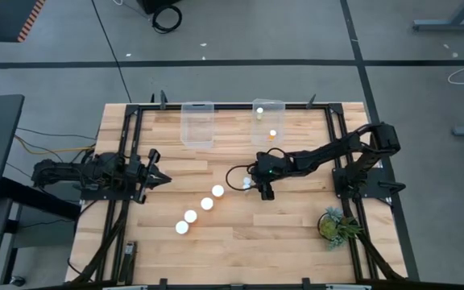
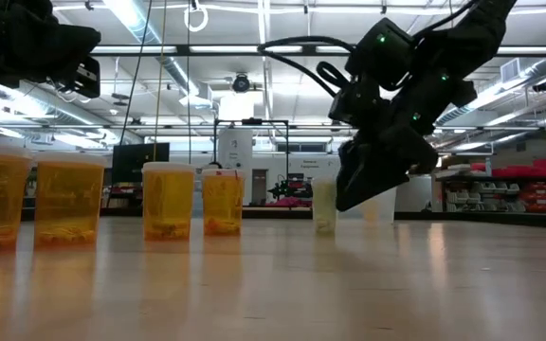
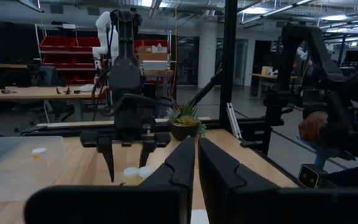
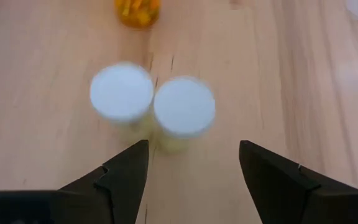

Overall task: Pick and place medicine bottles into bin by pill shape (circle, oval)
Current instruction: Put the top small yellow pill bottle into the right transparent bin

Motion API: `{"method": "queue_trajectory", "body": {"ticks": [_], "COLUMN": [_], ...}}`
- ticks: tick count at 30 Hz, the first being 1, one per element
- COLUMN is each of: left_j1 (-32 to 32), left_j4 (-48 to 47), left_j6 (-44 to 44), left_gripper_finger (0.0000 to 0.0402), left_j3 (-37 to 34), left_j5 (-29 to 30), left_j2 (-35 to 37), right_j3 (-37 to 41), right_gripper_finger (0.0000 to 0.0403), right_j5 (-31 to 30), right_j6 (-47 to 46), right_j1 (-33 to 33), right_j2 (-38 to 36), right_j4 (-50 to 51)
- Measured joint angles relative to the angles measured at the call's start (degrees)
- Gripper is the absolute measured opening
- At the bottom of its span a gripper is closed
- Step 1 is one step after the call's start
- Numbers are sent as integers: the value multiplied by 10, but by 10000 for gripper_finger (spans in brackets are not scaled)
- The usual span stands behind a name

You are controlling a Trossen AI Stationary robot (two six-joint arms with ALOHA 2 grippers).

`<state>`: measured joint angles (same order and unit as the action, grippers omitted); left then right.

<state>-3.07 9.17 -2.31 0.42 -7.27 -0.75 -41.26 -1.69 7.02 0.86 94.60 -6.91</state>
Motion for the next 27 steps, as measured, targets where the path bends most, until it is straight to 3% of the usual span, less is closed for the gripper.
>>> {"method": "queue_trajectory", "body": {"ticks": [27], "left_j1": [0], "left_j4": [0], "left_j6": [0], "left_gripper_finger": [35], "left_j3": [0], "left_j5": [0], "left_j2": [0], "right_j3": [-26], "right_gripper_finger": [257], "right_j5": [20], "right_j6": [1], "right_j1": [1], "right_j2": [2], "right_j4": [15]}}
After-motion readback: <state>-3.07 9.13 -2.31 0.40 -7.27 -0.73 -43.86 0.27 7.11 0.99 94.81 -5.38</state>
